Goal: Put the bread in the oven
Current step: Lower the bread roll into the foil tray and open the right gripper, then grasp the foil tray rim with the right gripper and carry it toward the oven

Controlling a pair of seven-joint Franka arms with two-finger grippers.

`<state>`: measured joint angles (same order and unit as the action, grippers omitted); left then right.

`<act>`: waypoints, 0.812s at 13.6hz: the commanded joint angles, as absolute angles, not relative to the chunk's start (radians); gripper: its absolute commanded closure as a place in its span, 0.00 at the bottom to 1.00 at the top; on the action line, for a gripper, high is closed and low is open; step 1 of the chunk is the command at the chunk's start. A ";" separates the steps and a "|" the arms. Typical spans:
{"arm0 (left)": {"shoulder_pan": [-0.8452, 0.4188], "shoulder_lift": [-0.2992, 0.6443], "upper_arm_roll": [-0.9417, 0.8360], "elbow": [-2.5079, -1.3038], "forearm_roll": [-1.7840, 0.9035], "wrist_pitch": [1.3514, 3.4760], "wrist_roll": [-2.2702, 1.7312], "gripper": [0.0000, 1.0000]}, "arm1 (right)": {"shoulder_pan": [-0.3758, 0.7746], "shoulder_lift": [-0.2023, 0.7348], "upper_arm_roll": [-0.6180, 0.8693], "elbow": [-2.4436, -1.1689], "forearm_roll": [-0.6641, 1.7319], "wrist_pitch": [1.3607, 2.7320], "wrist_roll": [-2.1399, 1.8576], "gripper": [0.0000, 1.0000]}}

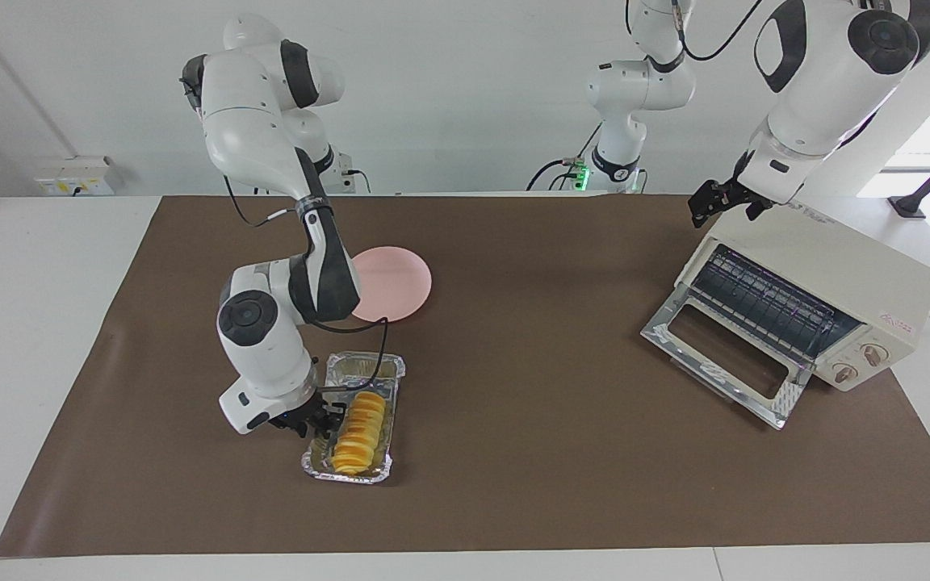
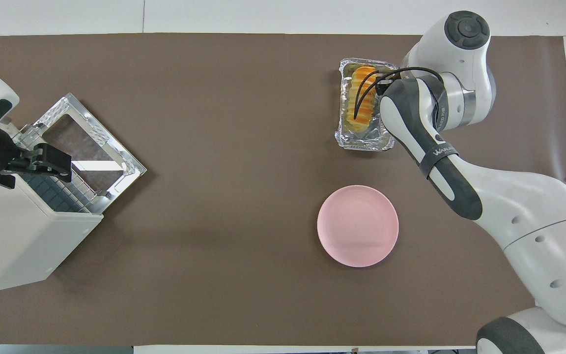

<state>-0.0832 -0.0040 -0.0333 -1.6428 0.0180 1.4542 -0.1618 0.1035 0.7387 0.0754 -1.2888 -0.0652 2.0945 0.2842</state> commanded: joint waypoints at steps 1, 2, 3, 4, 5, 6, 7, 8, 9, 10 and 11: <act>-0.072 -0.021 -0.035 -1.652 0.003 1.448 -0.163 0.00 | 0.107 0.709 0.078 -1.332 -0.072 2.114 0.282 1.00; -0.072 -0.021 -0.035 -1.652 0.003 1.448 -0.163 0.00 | 0.107 0.709 0.078 -1.330 -0.072 2.115 0.282 1.00; -0.072 -0.021 -0.035 -1.652 0.003 1.448 -0.163 0.00 | 0.106 0.709 0.078 -1.330 -0.072 2.115 0.282 1.00; -0.072 -0.021 -0.035 -1.652 0.003 1.448 -0.163 0.00 | 0.106 0.709 0.078 -1.330 -0.071 2.115 0.282 1.00; -0.072 -0.021 -0.037 -1.652 0.003 1.448 -0.163 0.00 | 0.106 0.709 0.078 -1.328 -0.071 2.115 0.282 1.00; -0.072 -0.021 -0.037 -1.652 0.003 1.448 -0.163 0.00 | 0.106 0.709 0.078 -1.327 -0.071 2.115 0.282 1.00; -0.072 -0.021 -0.037 -1.652 0.003 1.447 -0.163 0.00 | 0.106 0.709 0.078 -1.327 -0.072 2.114 0.281 1.00; -0.072 -0.021 -0.035 -1.652 0.003 1.448 -0.163 0.00 | 0.106 0.704 0.080 -1.321 -0.071 2.091 0.281 1.00; -0.072 -0.021 -0.035 -1.652 0.003 1.447 -0.163 0.00 | 0.107 0.697 0.084 -1.296 -0.072 2.036 0.282 1.00; -0.072 -0.021 -0.037 -1.652 0.003 1.448 -0.163 0.00 | 0.113 0.698 0.086 -1.249 -0.066 1.970 0.282 1.00; -0.072 -0.021 -0.037 -1.652 0.003 1.448 -0.163 0.00 | 0.127 0.696 0.087 -1.199 -0.060 1.915 0.287 1.00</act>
<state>-0.0832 -0.0040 -0.0333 -1.6428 0.0180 1.4542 -0.1618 0.1129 0.7215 0.0808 -1.2601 -0.0647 2.0150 0.2843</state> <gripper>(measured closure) 0.000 0.982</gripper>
